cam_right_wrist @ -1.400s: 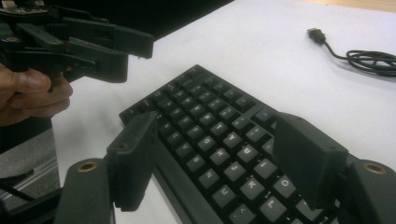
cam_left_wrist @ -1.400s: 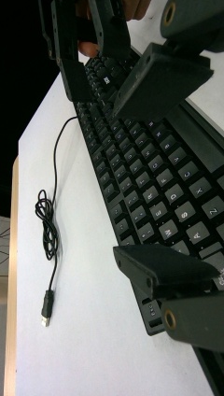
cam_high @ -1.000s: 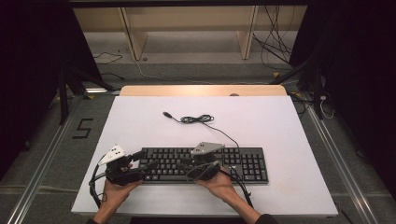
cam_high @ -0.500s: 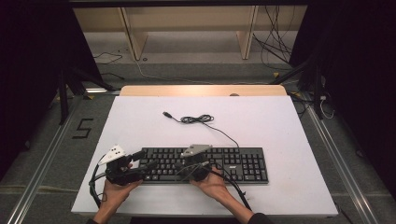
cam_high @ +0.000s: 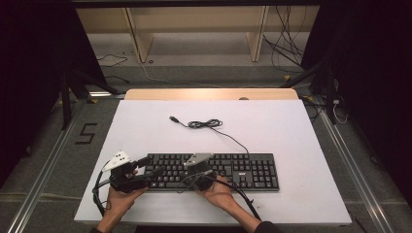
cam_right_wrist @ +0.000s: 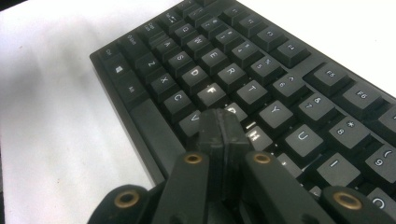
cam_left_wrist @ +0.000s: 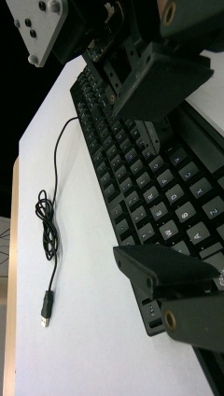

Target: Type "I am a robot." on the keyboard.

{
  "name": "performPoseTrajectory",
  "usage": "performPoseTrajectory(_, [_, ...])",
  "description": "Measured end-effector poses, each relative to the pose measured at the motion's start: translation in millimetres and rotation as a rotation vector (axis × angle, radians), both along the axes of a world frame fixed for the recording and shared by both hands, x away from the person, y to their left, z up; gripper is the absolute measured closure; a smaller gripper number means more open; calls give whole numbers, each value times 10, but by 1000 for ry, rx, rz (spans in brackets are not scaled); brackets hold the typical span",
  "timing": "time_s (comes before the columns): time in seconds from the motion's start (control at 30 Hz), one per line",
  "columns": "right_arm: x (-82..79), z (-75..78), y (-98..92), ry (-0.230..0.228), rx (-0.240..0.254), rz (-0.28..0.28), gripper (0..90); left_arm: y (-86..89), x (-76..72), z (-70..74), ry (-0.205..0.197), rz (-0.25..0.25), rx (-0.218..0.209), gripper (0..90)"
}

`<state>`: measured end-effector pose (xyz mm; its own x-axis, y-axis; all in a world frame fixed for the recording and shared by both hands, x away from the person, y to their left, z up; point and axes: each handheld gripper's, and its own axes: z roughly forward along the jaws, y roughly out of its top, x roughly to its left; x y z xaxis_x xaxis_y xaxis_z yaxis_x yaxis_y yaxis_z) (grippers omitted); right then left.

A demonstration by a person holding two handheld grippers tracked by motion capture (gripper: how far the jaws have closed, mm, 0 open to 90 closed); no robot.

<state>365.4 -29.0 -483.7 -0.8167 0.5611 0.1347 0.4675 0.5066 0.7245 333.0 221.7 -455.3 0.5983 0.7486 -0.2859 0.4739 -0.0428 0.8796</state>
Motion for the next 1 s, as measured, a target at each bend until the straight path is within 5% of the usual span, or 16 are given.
performPoseTrajectory(0.23, [0, 5, -5, 10, 7, -13, 900, -1, -3, 2, -1, 0, 0, 271])
performPoseTrajectory(0.43, [19, 117, -98, -4, 86, -38, 900, 1, -1, 1, -2, -1, 1, 271])
performPoseTrajectory(0.73, [39, 206, -207, -18, 137, -57, 861, -2, -6, 5, -4, -5, 1, 271])
performPoseTrajectory(1.0, [45, 295, -337, -17, 186, -64, 599, -3, -9, 7, -5, -5, -1, 271])
